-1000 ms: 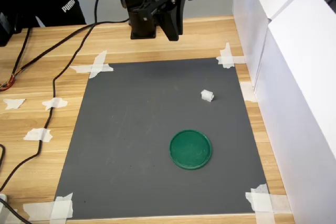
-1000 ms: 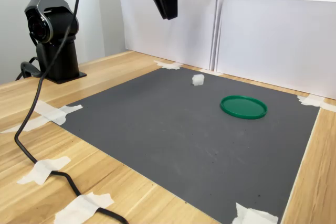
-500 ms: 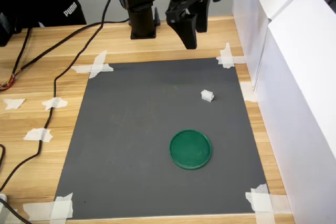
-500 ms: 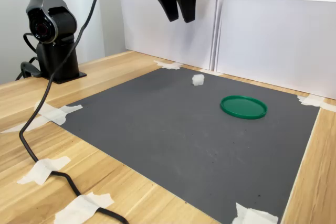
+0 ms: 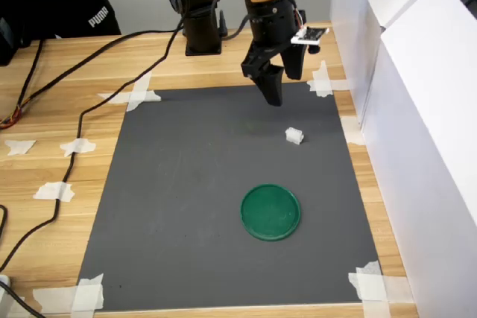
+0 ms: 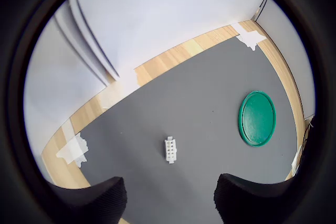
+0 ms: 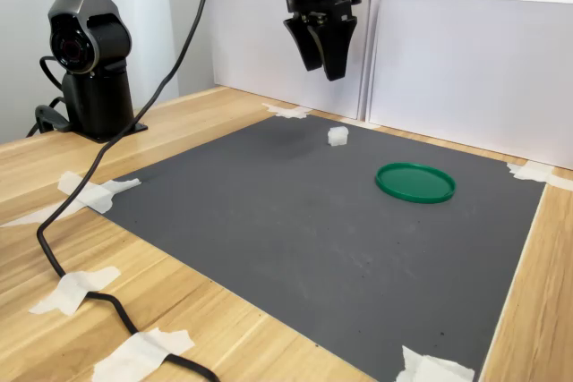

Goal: Grasp a white terminal and put it on the green lid.

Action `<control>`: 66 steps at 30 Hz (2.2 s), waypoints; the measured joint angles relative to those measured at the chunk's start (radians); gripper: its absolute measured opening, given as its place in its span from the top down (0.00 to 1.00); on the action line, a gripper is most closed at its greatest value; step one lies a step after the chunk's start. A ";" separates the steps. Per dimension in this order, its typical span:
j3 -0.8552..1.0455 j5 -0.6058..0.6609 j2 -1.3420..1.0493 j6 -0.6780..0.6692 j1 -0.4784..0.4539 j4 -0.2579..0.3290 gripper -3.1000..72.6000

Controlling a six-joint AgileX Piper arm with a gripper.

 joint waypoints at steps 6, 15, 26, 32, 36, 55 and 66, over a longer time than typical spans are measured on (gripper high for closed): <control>0.000 -0.052 0.053 -0.021 0.000 -0.010 0.01; 0.000 -0.065 0.082 -0.036 0.047 -0.037 0.02; 0.000 -0.117 0.163 -0.016 0.047 -0.066 0.06; 0.000 -0.141 0.197 -0.016 0.047 -0.062 0.06; 0.000 -0.142 0.210 -0.016 0.047 -0.034 0.06; 0.000 -0.176 0.225 0.038 0.070 -0.081 0.06; 0.000 -0.175 0.262 0.040 0.070 -0.081 0.06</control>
